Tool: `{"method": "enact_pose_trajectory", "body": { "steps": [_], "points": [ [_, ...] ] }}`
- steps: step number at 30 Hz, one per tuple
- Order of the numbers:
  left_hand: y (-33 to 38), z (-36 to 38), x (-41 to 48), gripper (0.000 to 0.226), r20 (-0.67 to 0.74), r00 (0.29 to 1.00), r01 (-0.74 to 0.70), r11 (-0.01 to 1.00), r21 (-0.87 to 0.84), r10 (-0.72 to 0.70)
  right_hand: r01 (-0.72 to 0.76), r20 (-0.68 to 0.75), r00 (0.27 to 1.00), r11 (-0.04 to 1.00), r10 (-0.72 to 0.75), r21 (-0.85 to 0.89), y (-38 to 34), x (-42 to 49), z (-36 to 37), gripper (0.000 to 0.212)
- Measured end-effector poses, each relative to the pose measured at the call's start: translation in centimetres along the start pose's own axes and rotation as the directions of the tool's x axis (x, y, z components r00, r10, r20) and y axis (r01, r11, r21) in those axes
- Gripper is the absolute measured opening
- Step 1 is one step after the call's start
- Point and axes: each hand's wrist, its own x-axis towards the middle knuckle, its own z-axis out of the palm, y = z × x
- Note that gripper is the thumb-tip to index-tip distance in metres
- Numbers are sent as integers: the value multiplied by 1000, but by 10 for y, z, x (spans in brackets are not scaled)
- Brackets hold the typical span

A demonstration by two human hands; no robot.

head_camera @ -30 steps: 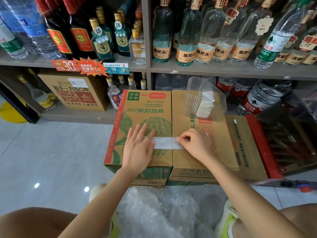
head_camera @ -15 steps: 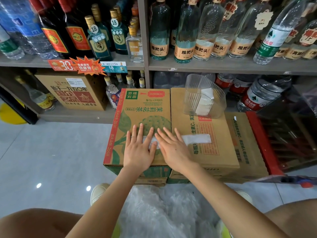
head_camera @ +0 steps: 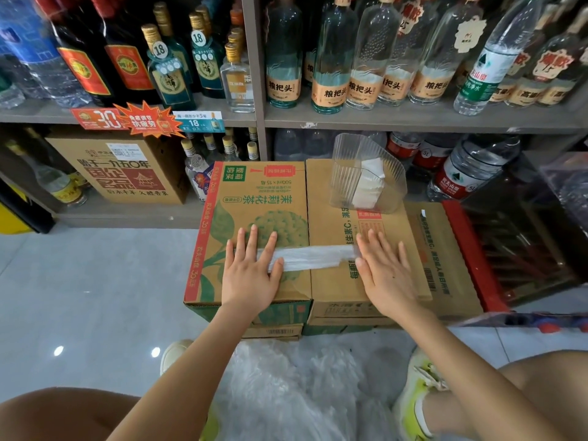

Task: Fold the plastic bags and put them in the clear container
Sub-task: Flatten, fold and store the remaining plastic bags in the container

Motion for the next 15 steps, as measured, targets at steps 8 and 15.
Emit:
{"method": "enact_pose_trajectory", "body": {
  "steps": [8, 15],
  "points": [
    [-24, -11, 14, 82, 18, 973, -226, 968, -112, 230, 187, -113, 978, 976, -175, 111, -24, -10, -11, 50],
    [-36, -25, 21, 90, -96, 979, -201, 941, -272, 181, 424, -142, 898, 905, -416, 33, -38, -27, 4, 47]
  ]
}}
